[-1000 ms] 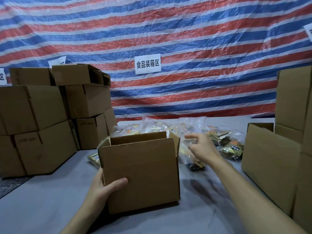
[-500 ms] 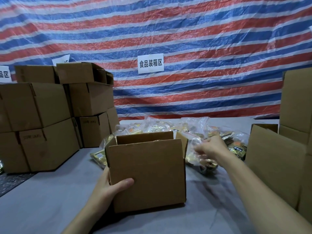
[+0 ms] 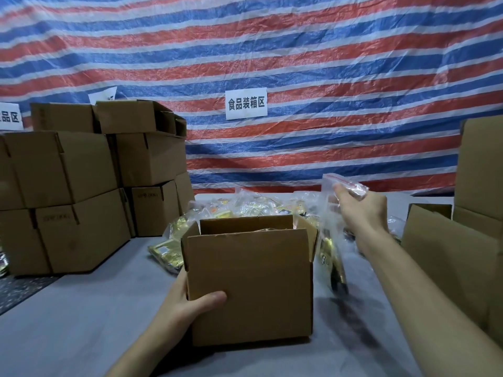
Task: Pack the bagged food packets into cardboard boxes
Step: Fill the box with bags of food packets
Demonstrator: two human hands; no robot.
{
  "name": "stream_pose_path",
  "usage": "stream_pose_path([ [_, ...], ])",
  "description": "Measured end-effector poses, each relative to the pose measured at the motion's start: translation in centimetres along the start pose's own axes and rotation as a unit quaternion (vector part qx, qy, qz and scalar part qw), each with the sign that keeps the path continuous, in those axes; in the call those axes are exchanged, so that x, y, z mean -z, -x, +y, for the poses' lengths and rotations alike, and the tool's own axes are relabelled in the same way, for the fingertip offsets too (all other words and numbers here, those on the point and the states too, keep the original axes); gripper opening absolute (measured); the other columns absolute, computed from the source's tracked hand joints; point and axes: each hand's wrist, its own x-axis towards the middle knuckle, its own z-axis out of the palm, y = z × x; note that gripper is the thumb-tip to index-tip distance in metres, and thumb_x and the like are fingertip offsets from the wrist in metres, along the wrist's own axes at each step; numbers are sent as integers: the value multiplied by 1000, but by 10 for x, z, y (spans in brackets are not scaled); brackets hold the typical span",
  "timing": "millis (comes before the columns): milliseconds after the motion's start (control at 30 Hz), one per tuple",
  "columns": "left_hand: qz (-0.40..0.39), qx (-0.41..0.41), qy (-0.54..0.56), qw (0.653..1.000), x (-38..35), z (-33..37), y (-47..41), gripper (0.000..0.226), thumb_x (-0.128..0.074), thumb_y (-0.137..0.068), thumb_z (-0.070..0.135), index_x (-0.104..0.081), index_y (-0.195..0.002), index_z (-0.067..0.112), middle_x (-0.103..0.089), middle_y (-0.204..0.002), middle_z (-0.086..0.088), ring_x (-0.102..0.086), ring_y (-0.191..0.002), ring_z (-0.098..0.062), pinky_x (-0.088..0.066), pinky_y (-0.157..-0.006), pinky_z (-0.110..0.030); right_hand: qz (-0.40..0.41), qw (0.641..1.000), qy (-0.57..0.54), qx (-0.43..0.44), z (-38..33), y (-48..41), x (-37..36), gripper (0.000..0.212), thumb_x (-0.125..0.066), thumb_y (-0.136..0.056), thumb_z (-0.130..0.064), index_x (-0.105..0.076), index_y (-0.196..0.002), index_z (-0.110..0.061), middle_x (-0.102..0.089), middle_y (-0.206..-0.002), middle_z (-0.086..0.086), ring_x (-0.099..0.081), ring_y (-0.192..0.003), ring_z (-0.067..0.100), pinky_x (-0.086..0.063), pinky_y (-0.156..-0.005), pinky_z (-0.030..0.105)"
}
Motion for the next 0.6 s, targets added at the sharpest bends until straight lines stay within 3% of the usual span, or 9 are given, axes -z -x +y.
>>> stream_pose_path([
  [100,-19,13,-3,1000,-4,4,2,104,-96,-40,62,-54,-130,31,-74,-117,4,-71,-108,-20,-61,-80,-28,-10,999,-52,-2,-9,5,0,19,-66,-97,-35,-72,-99,-17,-75,-86,-4,-73,-81,11,-60,-78,42],
  [267,-38,21,0,999,-9,7,6,102,-96,-42,60,-54,-129,28,-74,-117,4,-71,-108,-18,-60,-81,-26,-41,991,-129,-6,-31,16,3,16,-65,-98,-30,-71,-98,-15,-75,-100,4,-75,-81,13,-62,-77,52],
  [600,-66,29,-6,997,-15,13,11,101,-97,-48,58,-53,-133,24,-73,-122,1,-70,-112,-20,-59,-85,-26,-45,957,-272,89,-77,38,22,22,-56,-99,-23,-68,-81,-19,-78,-93,1,-77,-83,24,-63,-69,50],
])
